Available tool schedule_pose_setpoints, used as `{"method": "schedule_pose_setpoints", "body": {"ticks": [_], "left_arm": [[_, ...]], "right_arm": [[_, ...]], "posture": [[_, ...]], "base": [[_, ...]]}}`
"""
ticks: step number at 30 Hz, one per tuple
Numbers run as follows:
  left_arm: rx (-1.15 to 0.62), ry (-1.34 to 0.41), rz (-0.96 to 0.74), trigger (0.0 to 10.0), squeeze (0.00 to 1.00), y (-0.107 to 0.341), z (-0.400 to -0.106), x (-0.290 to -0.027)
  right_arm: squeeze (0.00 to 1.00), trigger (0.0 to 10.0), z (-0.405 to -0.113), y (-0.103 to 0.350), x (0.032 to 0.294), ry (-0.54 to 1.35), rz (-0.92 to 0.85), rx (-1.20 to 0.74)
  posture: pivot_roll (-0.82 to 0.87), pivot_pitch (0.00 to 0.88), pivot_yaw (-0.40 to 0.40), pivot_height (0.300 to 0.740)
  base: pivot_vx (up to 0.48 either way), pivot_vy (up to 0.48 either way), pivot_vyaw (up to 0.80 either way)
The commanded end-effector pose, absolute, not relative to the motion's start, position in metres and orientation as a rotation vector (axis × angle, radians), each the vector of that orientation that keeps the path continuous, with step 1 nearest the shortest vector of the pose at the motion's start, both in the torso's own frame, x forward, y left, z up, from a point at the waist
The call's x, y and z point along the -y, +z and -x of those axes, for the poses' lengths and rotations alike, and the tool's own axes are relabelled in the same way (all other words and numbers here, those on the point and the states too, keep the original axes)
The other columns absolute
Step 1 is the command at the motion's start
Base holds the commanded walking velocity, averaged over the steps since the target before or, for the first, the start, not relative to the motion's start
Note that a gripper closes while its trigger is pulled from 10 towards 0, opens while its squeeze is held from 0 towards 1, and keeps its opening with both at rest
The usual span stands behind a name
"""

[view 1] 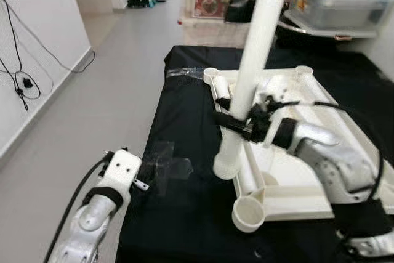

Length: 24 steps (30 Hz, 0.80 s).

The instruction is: Building children table

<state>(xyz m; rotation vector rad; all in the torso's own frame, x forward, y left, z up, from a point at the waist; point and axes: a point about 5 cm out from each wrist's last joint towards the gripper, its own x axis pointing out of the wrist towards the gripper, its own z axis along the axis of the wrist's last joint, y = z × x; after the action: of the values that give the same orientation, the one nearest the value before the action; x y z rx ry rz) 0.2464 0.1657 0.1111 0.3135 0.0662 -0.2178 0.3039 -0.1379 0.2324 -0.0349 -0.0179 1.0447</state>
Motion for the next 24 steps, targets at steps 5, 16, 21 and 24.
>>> {"method": "schedule_pose_setpoints", "body": {"ticks": [5, 16, 21, 24], "left_arm": [[-0.071, -0.211, -0.306, 10.0, 0.0, 0.109, -0.244, -0.165], [-0.078, -0.215, -0.303, 10.0, 0.0, 0.105, -0.243, -0.161], [-0.083, -0.212, -0.304, 10.0, 0.0, 0.104, -0.243, -0.162], [-0.084, -0.211, -0.301, 10.0, 0.0, 0.104, -0.243, -0.161]], "right_arm": [[0.0, 0.0, -0.301, 0.236, 0.138, 1.095, 0.008, -0.007], [0.0, 0.0, -0.303, 0.247, 0.151, 1.112, 0.077, 0.027], [0.0, 0.0, -0.297, 0.243, 0.153, 1.151, 0.089, -0.003], [0.0, 0.0, -0.294, 0.24, 0.151, 1.163, 0.093, -0.014]], "posture": [[0.07, 0.0, -0.046, 0.74], [0.07, 0.0, -0.045, 0.74], [0.06, 0.0, -0.047, 0.74], [0.06, 0.0, -0.047, 0.74]], "base": [[0.0, 0.0, -0.64], [0.0, 0.0, -0.17], [0.0, 0.0, 0.0], [0.0, 0.0, 0.0]]}}
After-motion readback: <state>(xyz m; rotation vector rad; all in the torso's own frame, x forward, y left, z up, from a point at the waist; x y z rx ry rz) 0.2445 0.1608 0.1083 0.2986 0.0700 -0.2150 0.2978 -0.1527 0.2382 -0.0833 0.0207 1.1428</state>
